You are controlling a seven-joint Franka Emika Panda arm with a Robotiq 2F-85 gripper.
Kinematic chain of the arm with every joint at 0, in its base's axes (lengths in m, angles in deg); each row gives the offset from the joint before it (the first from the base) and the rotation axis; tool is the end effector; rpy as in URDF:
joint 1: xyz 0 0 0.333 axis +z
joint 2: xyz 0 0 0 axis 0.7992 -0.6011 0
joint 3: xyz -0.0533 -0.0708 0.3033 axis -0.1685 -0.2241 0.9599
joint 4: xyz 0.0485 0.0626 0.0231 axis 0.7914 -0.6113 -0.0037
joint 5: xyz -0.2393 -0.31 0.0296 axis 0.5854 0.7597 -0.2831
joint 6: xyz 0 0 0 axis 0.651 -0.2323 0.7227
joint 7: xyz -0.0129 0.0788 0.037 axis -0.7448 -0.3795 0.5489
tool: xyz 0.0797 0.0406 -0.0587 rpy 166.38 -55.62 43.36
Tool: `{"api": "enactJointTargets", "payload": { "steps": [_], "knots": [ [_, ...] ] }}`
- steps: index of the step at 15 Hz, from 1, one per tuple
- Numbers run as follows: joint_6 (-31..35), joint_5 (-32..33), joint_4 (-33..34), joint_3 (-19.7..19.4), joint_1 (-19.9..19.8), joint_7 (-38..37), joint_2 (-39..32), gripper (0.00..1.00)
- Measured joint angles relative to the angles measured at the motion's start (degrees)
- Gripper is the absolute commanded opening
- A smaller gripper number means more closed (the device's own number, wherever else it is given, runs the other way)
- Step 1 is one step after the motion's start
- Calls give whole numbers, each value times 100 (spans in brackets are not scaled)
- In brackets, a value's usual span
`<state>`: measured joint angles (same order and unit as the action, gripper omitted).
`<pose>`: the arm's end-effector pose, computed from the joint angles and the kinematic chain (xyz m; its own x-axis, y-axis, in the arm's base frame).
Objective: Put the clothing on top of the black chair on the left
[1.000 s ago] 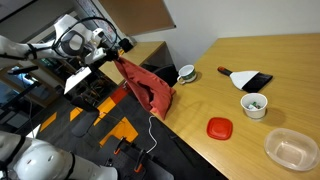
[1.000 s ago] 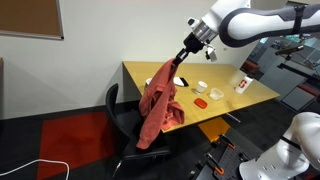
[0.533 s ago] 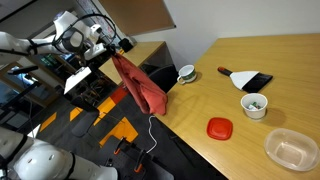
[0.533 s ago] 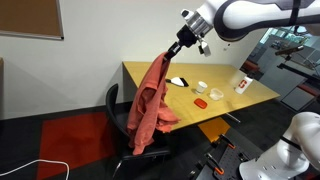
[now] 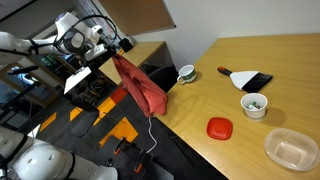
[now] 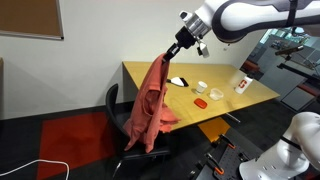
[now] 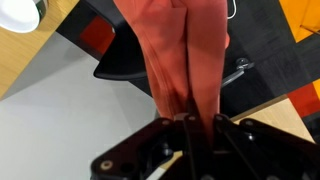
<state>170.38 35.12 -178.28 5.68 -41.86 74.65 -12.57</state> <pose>0.5434 0.1568 0.4902 0.7699 0.4537 0.4487 0.5203 -0.8535 -0.0297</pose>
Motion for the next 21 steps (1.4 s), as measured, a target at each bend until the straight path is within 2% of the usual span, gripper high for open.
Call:
{"api": "enactJointTargets", "payload": {
  "steps": [4, 8, 12, 15, 21],
  "knots": [
    [793, -346, 361, 222, 12, 341, -429, 1],
    [1496, -945, 1262, 496, 17, 925, -1132, 1],
    [1571, -1427, 2380, 790, 13, 1645, -1912, 1],
    [1556, -1443, 3128, 966, 14, 1949, -2520, 1],
    [1377, -1322, 3838, 981, 49, 1974, -3426, 1]
  ]
}}
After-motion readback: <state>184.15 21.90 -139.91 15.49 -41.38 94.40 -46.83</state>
